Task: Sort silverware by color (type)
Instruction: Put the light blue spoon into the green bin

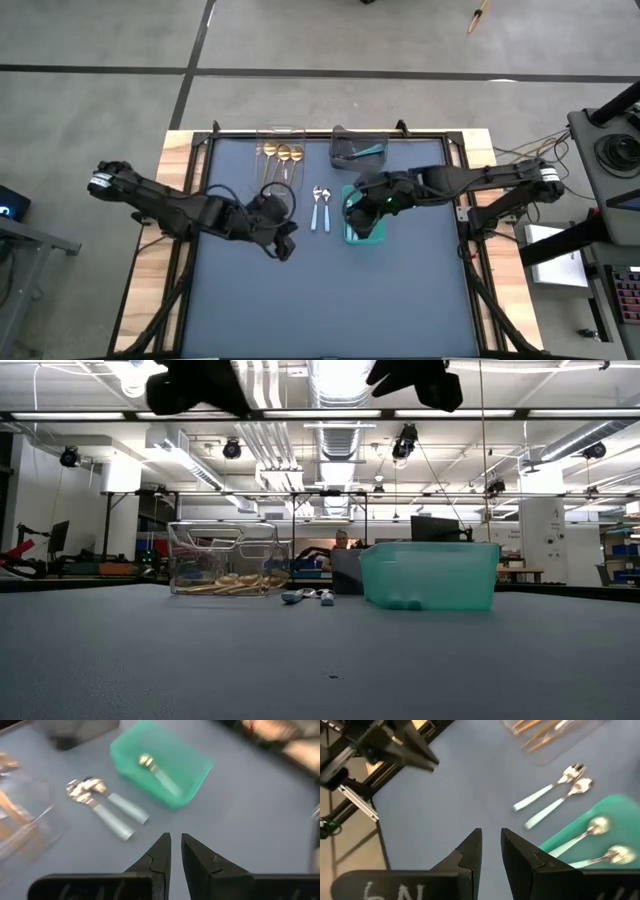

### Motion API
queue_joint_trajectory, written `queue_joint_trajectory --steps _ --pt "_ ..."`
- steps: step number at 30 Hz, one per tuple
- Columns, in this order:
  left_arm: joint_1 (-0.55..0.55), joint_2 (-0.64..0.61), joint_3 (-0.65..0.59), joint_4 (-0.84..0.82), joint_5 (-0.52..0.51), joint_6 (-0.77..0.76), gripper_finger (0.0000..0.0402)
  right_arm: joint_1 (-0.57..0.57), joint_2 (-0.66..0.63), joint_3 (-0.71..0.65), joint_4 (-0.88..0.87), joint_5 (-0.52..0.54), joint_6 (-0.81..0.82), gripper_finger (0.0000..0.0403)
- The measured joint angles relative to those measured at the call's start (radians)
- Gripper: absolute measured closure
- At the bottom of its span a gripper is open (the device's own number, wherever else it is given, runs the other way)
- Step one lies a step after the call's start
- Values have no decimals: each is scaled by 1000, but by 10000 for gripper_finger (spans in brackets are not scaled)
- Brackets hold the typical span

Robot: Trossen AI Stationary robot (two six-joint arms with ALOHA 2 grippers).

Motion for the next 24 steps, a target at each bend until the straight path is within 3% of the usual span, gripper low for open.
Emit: queue_joint_trajectory --steps 7,12,24 --pt "-10 -85 7 -238 -5 157 382 25 123 66 5 7 130 340" --pt "-10 -190 2 -249 -18 316 398 23 231 140 4 10 173 340" --pt "-8 -366 0 -249 -110 517 400 6 437 274 -3 8 274 340"
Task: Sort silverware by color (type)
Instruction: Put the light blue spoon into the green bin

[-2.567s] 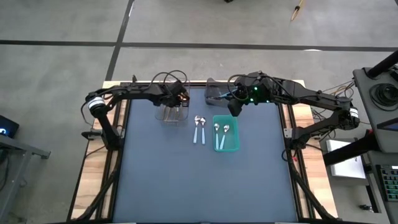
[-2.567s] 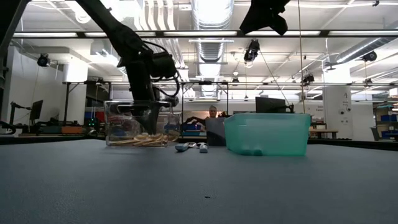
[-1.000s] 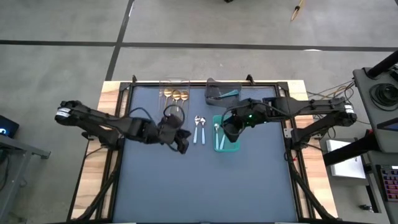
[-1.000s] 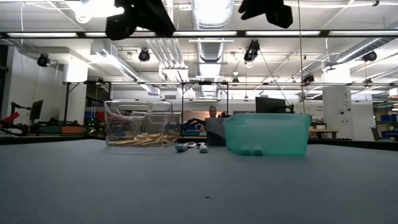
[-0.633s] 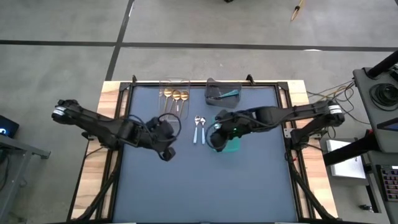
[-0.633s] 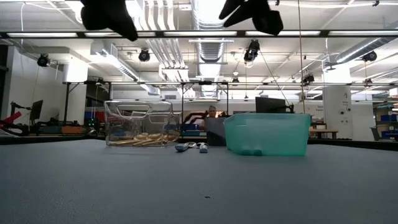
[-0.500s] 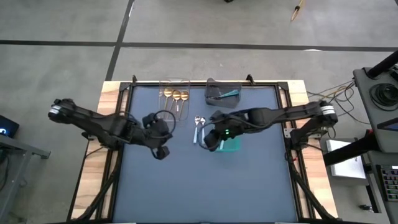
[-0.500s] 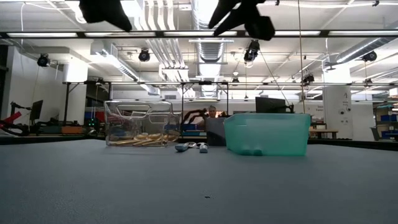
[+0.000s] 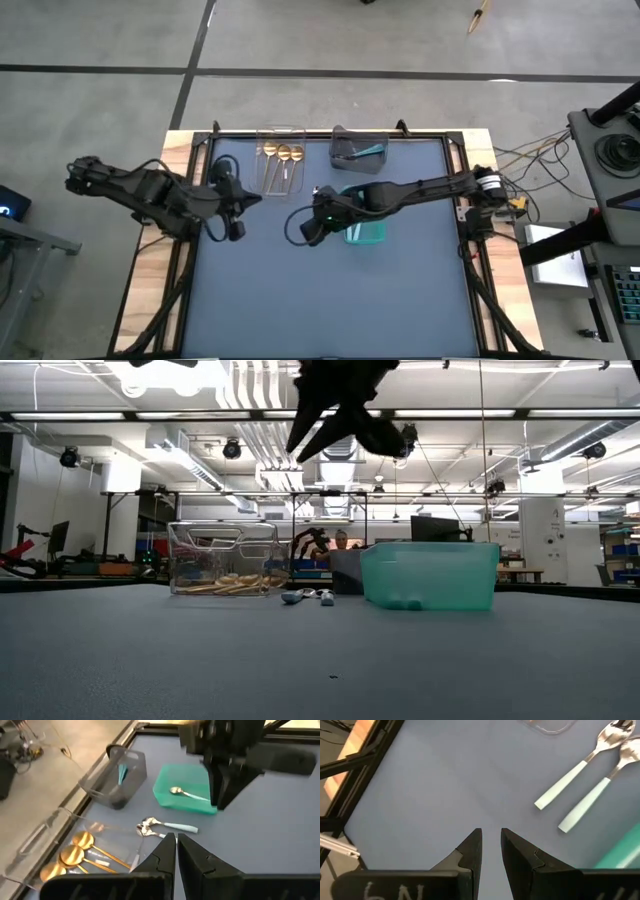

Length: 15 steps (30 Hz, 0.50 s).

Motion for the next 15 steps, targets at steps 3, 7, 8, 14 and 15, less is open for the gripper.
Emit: queue_joint_trajectory --steps 3,7,8,14,15 --pt "0 -31 0 0 -1 31 400 -4 43 31 -3 0 0 340" --pt "0 -67 0 0 -7 41 400 -15 99 81 -29 0 0 340" --pt "0 -73 0 0 -12 41 400 -17 114 93 -35 1 0 340" --pt "0 -98 0 -9 -32 56 400 -33 199 168 -47 0 -8 340" --pt "0 -101 0 -9 -32 62 400 -34 215 185 -46 0 -12 340"
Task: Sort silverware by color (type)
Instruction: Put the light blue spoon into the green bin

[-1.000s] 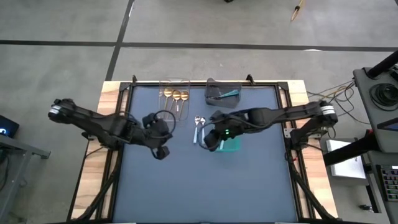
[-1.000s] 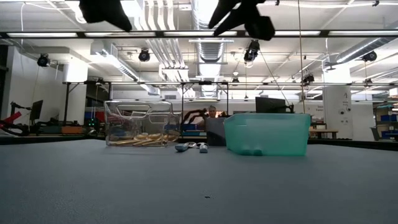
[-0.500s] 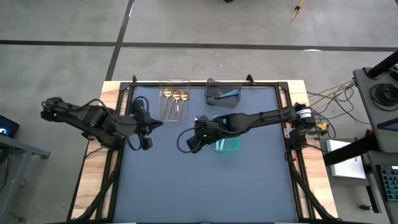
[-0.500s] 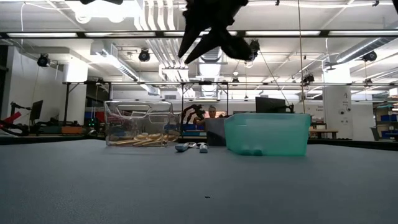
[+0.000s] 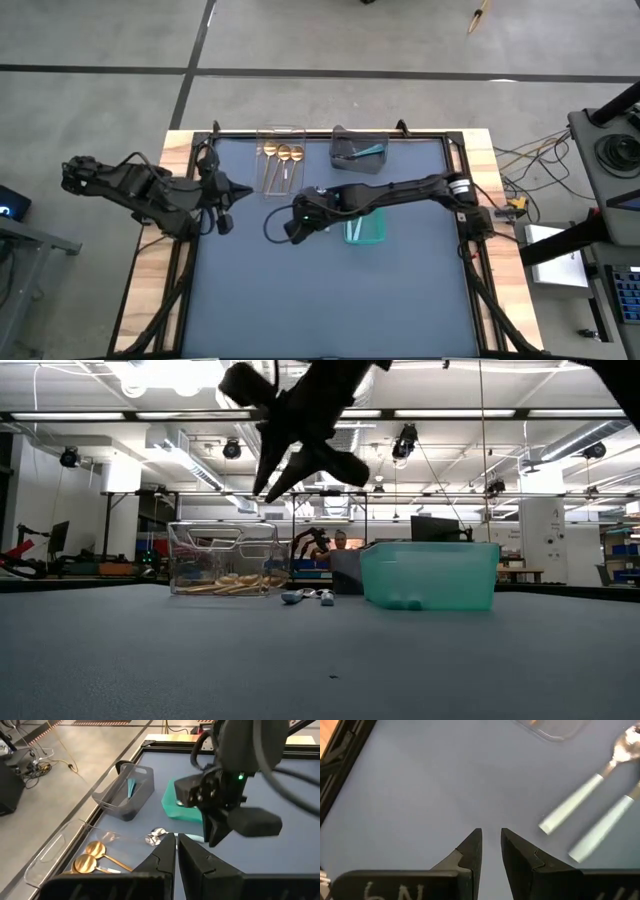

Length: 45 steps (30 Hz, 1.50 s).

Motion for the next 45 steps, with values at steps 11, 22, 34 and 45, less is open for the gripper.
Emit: queue_joint_trajectory --steps 11,22,34,45 --pt "2 -6 0 -9 -1 21 400 -24 204 243 -232 26 -141 340" --pt "2 -8 0 -16 -1 19 400 -67 297 307 -411 29 -140 340" --pt "2 -5 -10 -14 -23 19 400 -67 314 307 -374 77 -166 339" --pt "2 -5 -40 -9 -25 16 400 -69 314 305 -340 77 -78 268"
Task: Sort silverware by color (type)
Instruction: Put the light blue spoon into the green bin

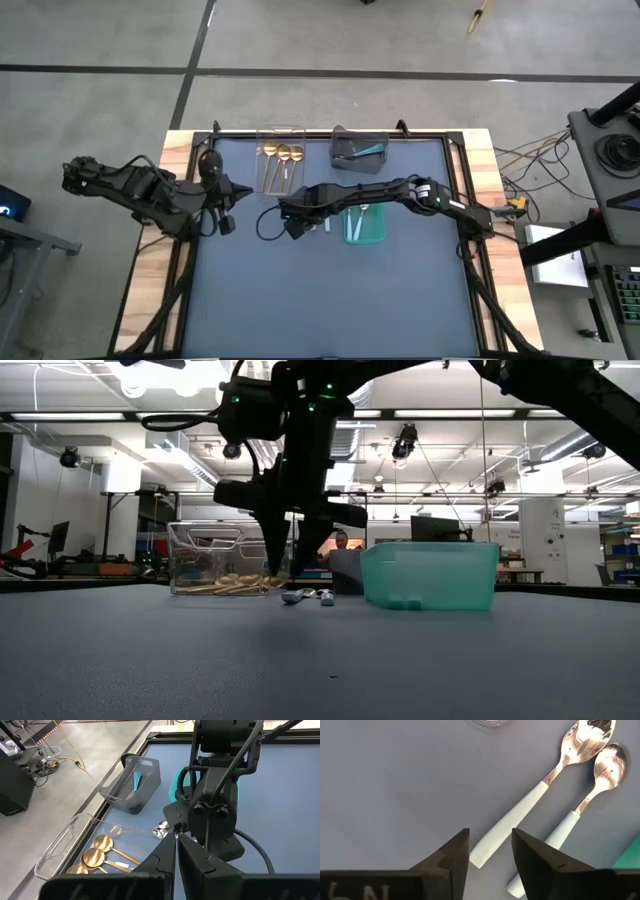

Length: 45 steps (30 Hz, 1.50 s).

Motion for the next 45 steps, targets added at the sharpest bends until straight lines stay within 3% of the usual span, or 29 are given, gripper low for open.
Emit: queue_joint_trajectory --steps 15,38,45 --pt "0 0 0 3 -1 1 400 -4 0 -75 39 2 37 223" --pt "0 -1 0 3 -1 4 400 4 -2 -135 92 5 66 223" --pt "0 0 0 3 -1 4 400 4 -2 -135 95 -3 76 247"
